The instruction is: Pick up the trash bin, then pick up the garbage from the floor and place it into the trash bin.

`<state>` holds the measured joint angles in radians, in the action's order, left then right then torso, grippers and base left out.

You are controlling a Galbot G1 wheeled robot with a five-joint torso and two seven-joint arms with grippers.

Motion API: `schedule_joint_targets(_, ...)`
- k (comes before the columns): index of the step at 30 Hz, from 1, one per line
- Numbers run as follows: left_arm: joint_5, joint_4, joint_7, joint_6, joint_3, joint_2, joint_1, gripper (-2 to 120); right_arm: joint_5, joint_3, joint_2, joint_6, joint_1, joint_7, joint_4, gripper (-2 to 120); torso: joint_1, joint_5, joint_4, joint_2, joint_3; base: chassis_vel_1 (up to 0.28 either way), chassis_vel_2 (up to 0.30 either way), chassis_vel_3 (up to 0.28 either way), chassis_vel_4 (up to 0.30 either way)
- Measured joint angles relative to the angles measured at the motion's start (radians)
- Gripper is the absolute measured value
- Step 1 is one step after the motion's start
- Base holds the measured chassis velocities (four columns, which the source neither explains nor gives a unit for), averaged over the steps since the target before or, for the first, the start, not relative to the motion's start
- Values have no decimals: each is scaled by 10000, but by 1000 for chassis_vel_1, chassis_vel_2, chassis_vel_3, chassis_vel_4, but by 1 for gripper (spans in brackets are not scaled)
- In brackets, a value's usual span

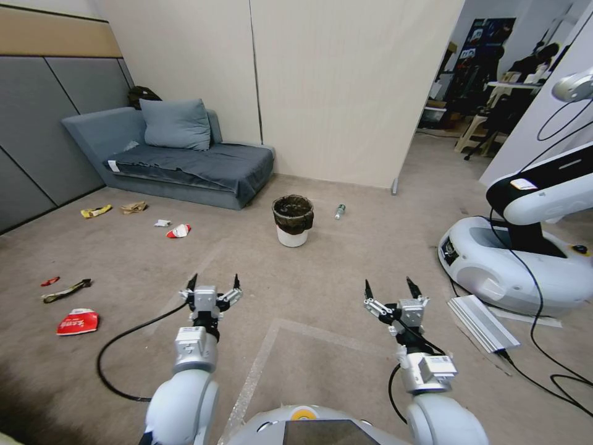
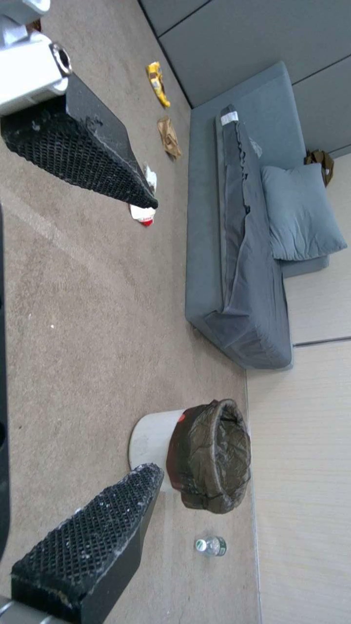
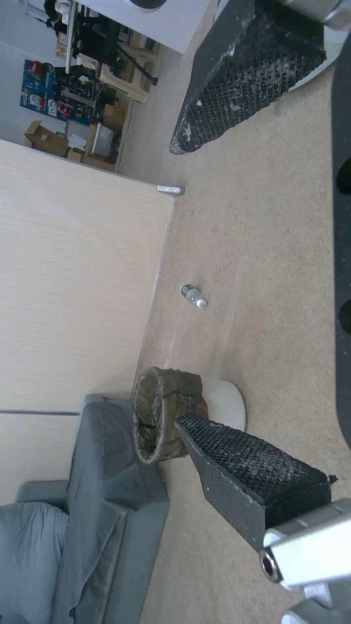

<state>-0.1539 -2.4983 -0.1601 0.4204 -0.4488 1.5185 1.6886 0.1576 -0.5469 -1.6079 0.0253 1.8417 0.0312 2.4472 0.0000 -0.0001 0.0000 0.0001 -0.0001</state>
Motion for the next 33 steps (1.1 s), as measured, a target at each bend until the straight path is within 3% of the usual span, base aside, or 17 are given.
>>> schedule_joint_targets(8,26,102,57,-91,14,-64,-12,100,-488,1,-25,-657,-53,121,-328,100,0,0,0,0,2,0,0,0,0)
schedule_joint_targets(25,38,184,36,-173,0,-129,-35,100,-570,-4,-16,-736,-70,248,-442,100,-1,0,0,-1,1,-3,6,4,-2)
schedule_joint_targets(33,27,210,35,-245,0,-125,-45,100,-577,-5,-10,-737,-67,254,-442,100,1,0,1,-1,1,-120,114,117,-119)
